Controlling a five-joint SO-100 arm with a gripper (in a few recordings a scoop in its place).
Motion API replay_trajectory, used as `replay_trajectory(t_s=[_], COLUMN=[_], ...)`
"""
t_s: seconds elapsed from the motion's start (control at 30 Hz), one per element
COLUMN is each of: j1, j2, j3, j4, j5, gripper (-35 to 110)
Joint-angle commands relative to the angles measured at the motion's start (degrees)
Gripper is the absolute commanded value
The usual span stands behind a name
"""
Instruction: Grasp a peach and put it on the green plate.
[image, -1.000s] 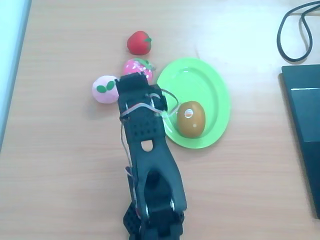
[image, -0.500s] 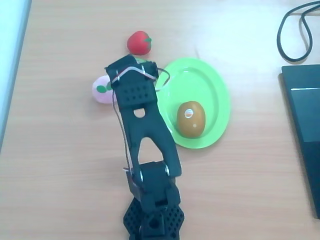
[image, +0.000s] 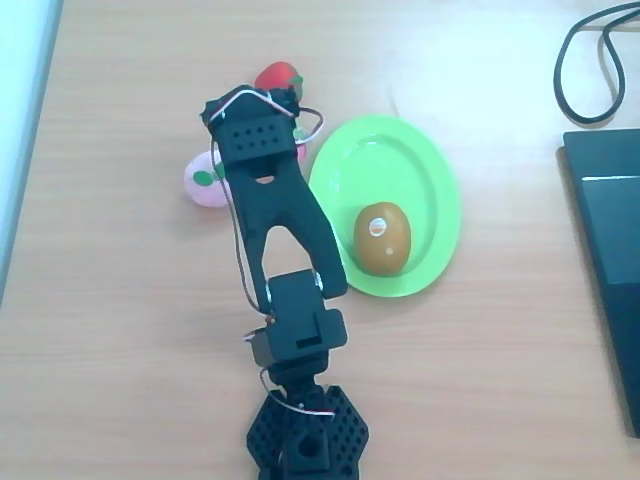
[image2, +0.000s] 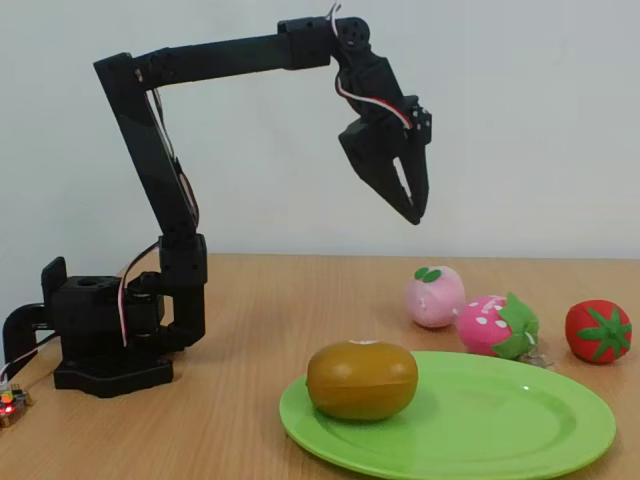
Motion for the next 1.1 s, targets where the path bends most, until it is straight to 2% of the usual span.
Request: replay_trajectory(t_s=[0.0,0.13,0.43,0.57,1.07], j1=[-1.58,-2.02,-2.72,-2.99,-4.04], j2=[-0.97,-3.34,-7.29,-9.40,-17.23], j3=[-1.14,-1.14,-1.49,-1.58,-4.22], j4=[-0.26,-0.18,-0.18,-0.26,-0.97], j5=[-0.62,-0.62,-0.44,-0.44,-0.35], gripper=[3,5,32,40,44])
